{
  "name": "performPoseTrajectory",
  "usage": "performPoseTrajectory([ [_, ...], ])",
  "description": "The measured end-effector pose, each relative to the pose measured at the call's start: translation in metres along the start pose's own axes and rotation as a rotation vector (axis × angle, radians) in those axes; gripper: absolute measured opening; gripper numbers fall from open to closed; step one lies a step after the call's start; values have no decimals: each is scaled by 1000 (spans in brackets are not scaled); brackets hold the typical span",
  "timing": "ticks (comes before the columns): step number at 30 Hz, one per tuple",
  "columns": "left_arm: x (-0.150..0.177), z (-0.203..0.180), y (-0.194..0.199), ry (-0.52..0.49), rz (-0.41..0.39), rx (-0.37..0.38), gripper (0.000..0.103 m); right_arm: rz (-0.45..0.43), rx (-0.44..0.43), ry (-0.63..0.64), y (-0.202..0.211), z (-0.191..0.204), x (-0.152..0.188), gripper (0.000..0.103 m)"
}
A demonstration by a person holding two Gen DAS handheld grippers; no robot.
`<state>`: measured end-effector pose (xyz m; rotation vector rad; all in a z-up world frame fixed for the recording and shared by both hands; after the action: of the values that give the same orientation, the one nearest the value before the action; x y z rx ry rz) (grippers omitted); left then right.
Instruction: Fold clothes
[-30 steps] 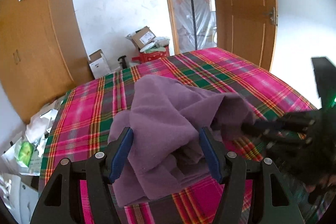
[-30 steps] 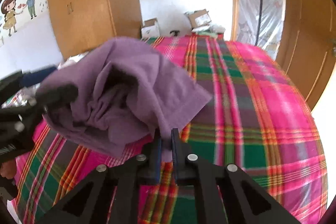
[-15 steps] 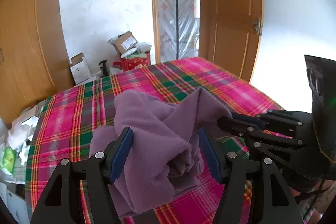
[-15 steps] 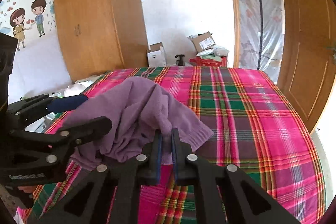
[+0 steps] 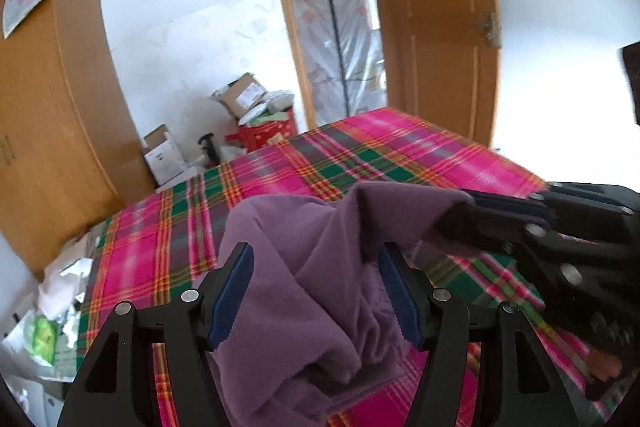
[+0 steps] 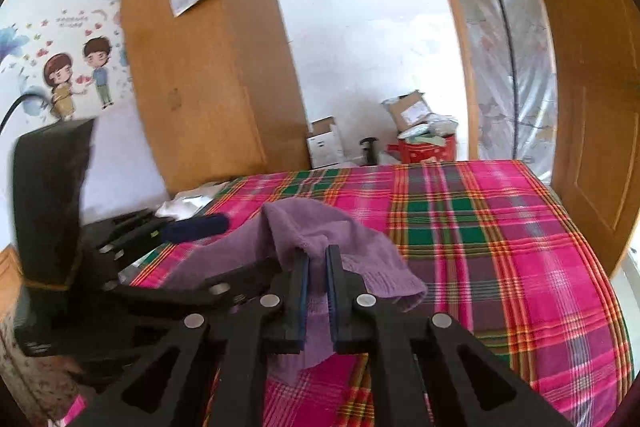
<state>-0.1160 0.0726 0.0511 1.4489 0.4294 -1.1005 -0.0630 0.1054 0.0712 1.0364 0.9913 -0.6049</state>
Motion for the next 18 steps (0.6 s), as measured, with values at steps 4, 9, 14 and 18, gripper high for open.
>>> performPoseTrajectory([
  [4,3,1,-10,11,16,25,60,24,-17,3,-5,2,6,8],
  [9,10,10,-20,62,62,48,22,58,-45,-8,-11,4,14,8],
  [14,13,7,-27,57,83,88,6,57,-39,-24,-11,1,16,8],
  [18,5,21,-24,125,53,81,4,62,-34,-31,-9,-2,15,9],
])
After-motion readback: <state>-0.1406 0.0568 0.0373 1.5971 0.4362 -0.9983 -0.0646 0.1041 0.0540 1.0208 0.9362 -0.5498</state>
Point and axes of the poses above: each gripper's, at about its wrist camera, not at the fingertips, and y roughly against the way its jaws point, z to its left, x to its underside, the point moved 8 cm from there along -y, roughly the way its jaws point, and after that the axes turned 1 degree about y, right-handed, at the moved point
